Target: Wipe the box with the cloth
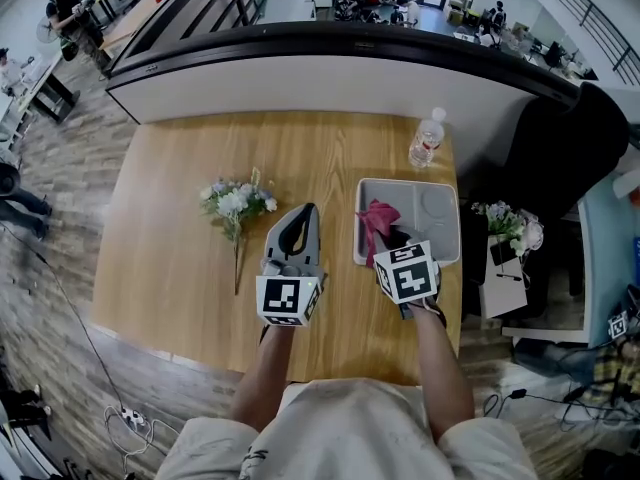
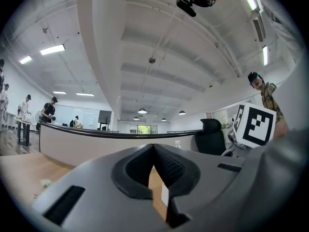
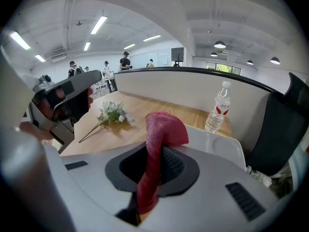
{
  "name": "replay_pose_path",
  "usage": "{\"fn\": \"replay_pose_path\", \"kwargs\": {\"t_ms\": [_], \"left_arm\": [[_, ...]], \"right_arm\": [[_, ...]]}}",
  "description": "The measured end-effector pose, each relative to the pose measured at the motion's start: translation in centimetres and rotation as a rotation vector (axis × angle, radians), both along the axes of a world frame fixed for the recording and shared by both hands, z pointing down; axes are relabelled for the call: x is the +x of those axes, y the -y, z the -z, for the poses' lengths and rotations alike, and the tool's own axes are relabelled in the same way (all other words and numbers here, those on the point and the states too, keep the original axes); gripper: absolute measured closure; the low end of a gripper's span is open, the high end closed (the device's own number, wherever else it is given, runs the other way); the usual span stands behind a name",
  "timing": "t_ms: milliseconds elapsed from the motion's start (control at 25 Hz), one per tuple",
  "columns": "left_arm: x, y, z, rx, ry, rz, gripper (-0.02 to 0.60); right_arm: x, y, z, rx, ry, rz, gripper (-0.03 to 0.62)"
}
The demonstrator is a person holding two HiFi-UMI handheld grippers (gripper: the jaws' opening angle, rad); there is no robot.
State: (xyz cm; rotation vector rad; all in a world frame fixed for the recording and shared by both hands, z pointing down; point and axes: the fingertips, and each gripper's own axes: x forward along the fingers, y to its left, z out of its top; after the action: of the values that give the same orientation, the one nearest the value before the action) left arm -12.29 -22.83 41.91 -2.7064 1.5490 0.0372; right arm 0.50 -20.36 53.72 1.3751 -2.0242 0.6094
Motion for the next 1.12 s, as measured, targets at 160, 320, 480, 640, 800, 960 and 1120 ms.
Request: {"fn": "replay_pose_path", "kwargs": {"t_ms": [160, 320, 480, 640, 800, 960, 1120], "left_arm": [[-0.2, 0.0, -0.2, -0.001, 0.000, -0.006, 0.568], [-0.7, 0.1, -0.5, -0.005, 0.001, -0.003, 0.568], [-0.9, 0.2, -0.5, -0.007, -0.001, -0.004, 0.568], [-0.7, 0.1, -0.7, -0.014, -0.001, -0.009, 0.568], [-0.3, 0.1, -0.9, -0.014, -0.002, -0.017, 0.568], [0.1, 0.1, -0.7, -0.011, 0.005, -0.024, 0.568], [0.4, 0.1, -0.8, -0.016, 0.012, -0.021, 0.568]], "right_arm": [[-1.2, -0.7, -2.5, -0.048, -0.019, 0.012, 0.536], [-2.2, -1.3, -4.7, -0.087, -0.036, 0.028, 0.536], [-3.0, -1.7, -5.3, -0.103, -0.060, 0.040, 0.536], [-3.2, -1.9, -5.5, -0.110, -0.060, 0.042, 0.536], [-3.1, -1.9, -5.5, -0.104, -0.047, 0.041, 0.536], [-2.9, -1.8, -5.3, -0.096, -0.041, 0.039, 0.536], [-2.3, -1.9, -5.2, -0.091, -0.047, 0.036, 0.536]]}}
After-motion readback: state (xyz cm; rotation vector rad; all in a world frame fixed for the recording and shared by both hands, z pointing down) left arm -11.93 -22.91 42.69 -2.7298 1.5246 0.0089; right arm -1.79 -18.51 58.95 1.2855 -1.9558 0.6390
